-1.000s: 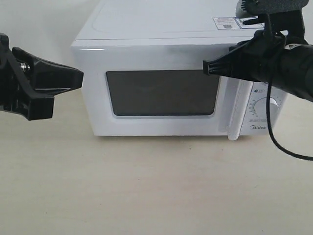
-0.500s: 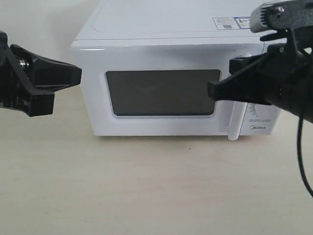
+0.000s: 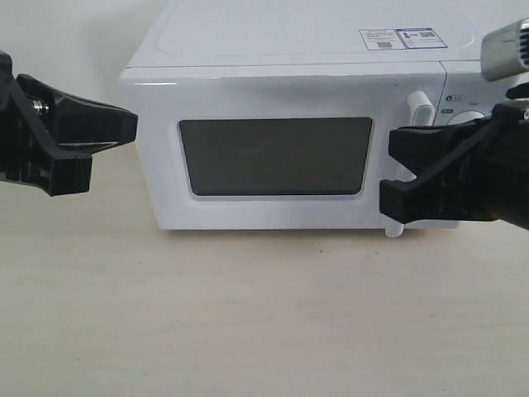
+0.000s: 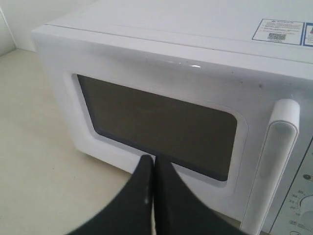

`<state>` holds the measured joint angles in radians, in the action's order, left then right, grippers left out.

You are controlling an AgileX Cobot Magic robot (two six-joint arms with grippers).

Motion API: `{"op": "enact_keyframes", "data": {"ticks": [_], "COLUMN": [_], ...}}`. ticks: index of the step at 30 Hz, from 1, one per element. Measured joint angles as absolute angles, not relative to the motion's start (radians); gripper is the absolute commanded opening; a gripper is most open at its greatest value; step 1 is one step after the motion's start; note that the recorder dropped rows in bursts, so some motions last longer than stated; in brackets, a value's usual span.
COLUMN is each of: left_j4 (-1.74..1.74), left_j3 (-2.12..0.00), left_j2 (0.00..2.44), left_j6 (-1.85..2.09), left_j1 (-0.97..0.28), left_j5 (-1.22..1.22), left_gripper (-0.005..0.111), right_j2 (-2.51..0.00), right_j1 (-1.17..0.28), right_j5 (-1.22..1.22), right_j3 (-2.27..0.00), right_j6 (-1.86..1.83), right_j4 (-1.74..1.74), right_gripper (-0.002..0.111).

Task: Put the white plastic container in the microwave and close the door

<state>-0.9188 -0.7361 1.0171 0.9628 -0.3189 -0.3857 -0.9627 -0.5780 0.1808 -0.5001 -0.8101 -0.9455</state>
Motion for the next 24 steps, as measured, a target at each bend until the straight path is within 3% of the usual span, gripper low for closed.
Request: {"op": "enact_keyframes", "data": {"ticks": [13,24], "left_j4": [-0.919,-0.919], "left_j3": [-0.736,-0.736], "left_j2": [1.017,1.017], "left_j6": [0.963,0.963], "left_j1": [-0.319,-0.319], "left_j5": [-0.386,-0.386], "left_gripper": [0.004,0.004], "right_j2": [-0.889,-0.563], "right_j1": [-0.552,-0.165], "right_j5": [0.166,-0.044], "right_j3": [-0.498,-0.439], "right_j6": [-0.81,-0.81], "right_j4": [-0.945,-0.943], "right_gripper": [0.0,0.0]}}
